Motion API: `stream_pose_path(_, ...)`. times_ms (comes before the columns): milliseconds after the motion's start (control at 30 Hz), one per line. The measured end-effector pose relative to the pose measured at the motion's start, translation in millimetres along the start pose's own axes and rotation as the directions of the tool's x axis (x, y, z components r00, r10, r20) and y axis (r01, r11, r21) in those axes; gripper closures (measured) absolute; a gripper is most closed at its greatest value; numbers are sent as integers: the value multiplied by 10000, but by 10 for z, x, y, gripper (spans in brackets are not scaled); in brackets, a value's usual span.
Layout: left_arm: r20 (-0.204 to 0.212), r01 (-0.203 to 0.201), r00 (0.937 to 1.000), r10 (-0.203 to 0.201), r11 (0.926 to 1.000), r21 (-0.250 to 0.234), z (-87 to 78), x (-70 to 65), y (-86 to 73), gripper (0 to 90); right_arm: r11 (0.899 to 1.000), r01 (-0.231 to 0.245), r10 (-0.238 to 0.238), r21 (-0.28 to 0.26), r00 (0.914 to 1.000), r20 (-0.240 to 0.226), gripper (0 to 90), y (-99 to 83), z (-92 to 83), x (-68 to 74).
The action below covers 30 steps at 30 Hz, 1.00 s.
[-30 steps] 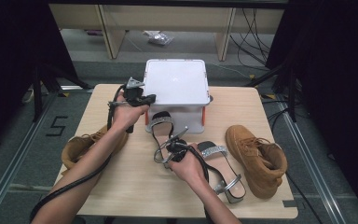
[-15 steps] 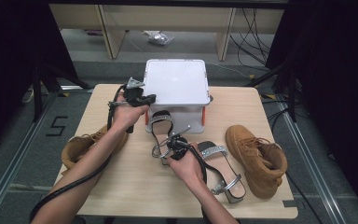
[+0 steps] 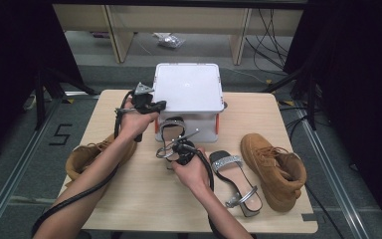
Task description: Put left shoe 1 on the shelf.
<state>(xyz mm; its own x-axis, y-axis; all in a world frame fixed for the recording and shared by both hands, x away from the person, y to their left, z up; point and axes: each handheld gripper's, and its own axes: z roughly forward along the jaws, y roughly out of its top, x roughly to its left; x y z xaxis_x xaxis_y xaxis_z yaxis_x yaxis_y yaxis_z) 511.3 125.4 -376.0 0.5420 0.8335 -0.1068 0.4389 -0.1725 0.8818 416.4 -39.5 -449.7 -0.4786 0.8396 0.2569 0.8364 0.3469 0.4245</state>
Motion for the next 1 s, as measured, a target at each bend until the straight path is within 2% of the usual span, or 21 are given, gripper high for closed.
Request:
stream_pose_path(33, -2, 162, 9999, -162, 9998, -137, 12, -13, 0, 899, 9999, -97, 97, -33, 9999, -25, 900, 11, 11, 12)
stream_pose_path(167, -18, 122, 9999, -122, 9999, -77, 9, -14, 4, 899, 9995, 300, -300, 42, 9995, 114, 900, 41, 47, 0)
stream_pose_path(200, -15, 160, 9999, -160, 9998, -71, 8, -13, 4, 899, 9987, 438, -445, 248, 9987, 250, 900, 26, 56, -13)
stream_pose_path(233, -8, 166, 9999, -166, 9998, -76, 8, -11, 4, 899, 9961, 854, -859, 211, 9960, 246, 900, 34, 68, -38)
stream_pose_path(267, 2, 166, 9999, -166, 9998, -60, 7, -9, 5, 899, 9997, 180, -181, -158, 9998, -71, 900, 57, 71, 19)
stream_pose_path(367, -13, 137, 9999, -137, 9999, -38, 8, -11, 7, 899, 9995, 247, -249, -179, 9996, -125, 900, 61, 85, 14)
stream_pose_path(400, -28, 100, 9999, -100, 9999, -33, 8, -12, 8, 899, 9999, -168, 168, -5, 9999, -13, 900, 83, 65, 52)
stream_pose_path(433, -33, 91, 10000, -91, 10000, -41, 8, -12, 7, 899, 9997, 1, 0, -252, 10000, 40, 900, 99, 72, 35)
stream_pose_path(467, -27, 94, 10000, -94, 9999, -40, 8, -11, 7, 899, 9996, -166, 167, -219, 9999, 27, 900, 102, 73, 35)
stream_pose_path(500, -27, 94, 10000, -94, 9999, -40, 8, -11, 7, 899, 9970, -777, 775, 70, 9968, 187, 900, 110, 66, 64)
stream_pose_path(600, -6, 98, 10000, -98, 9999, -32, 10, -10, 8, 899, 9963, -857, 858, -30, 9961, 200, 900, 127, 67, 51)
stream_pose_path(633, -12, 94, 10000, -94, 10000, -26, 10, -12, 9, 899, 9975, -696, 696, -106, 9976, 42, 900, 134, 62, 39)
stream_pose_path(667, -12, 95, 10000, -95, 10000, -24, 10, -12, 10, 899, 9987, -59, 69, -514, 9998, 195, 900, 136, 88, 1)
stream_pose_path(700, -11, 102, 9999, -102, 9999, -23, 9, -11, 9, 899, 9988, 0, 11, -485, 9997, 227, 900, 146, 86, -1)
stream_pose_path(733, -9, 106, 9999, -106, 9999, -23, 9, -10, 9, 899, 9987, -159, 168, -476, 9997, 185, 900, 156, 86, 12)
stream_pose_path(767, -12, 130, 9999, -130, 9999, -22, 9, -10, 9, 899, 9976, 5, 14, -693, 9996, 276, 900, 169, 95, 2)
stream_pose_path(800, -19, 130, 9999, -130, 9999, -10, 7, -10, 9, 899, 9983, -149, 165, -564, 9995, 273, 900, 180, 87, 22)
stream_pose_path(833, -23, 132, 9999, -132, 9999, -7, 7, -10, 9, 899, 9961, 237, -203, -845, 9990, 406, 900, 193, 101, 2)
stream_pose_path(933, -9, 145, 9999, -145, 9999, -4, 7, -8, 10, 899, 9965, 95, -55, -830, 9988, 488, 900, 236, 89, 31)
stream_pose_path(967, 27, 151, 9999, -151, 9999, -30, 10, -5, 9, 899, 9948, 329, -273, -961, 9979, 593, 900, 256, 89, 26)
stream_pose_path(1000, 23, 139, 9999, -139, 9999, -28, 9, -6, 8, 899, 9947, 319, -257, -979, 9976, 642, 900, 266, 85, 31)
